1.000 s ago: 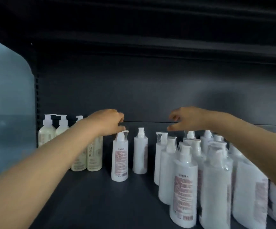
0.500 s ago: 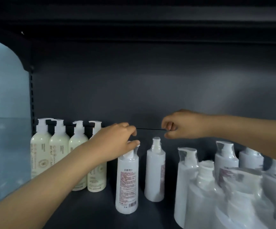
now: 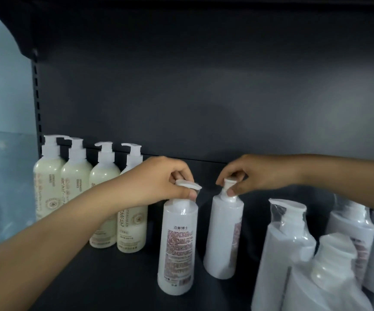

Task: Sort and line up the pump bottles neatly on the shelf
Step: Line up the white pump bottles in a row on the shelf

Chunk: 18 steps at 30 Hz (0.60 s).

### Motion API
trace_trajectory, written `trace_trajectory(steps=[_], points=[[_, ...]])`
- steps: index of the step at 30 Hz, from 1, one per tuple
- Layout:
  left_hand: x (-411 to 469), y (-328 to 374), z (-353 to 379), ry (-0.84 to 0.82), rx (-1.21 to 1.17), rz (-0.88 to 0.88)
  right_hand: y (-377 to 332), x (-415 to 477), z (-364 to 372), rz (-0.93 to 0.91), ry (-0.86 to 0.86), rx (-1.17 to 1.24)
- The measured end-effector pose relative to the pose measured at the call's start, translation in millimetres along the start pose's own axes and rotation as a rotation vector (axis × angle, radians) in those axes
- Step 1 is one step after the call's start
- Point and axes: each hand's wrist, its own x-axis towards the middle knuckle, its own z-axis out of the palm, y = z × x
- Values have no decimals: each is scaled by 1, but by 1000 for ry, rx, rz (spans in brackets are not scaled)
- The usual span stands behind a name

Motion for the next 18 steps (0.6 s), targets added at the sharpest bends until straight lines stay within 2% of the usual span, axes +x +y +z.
trace_trajectory(steps=[5, 10, 13, 15, 18], points=[[15, -2, 6, 49, 22, -16, 5, 4, -3, 10, 5, 42], [34, -9, 15, 102, 33, -46, 10, 8, 7, 78, 166, 23], [43, -12, 19, 126, 49, -61, 11, 6, 0, 110, 96, 43], [48, -13, 18, 79, 37, -63, 13, 3, -6, 122, 39, 69], [52, -10, 12, -106, -205, -124, 14, 1, -6, 127, 20, 79]])
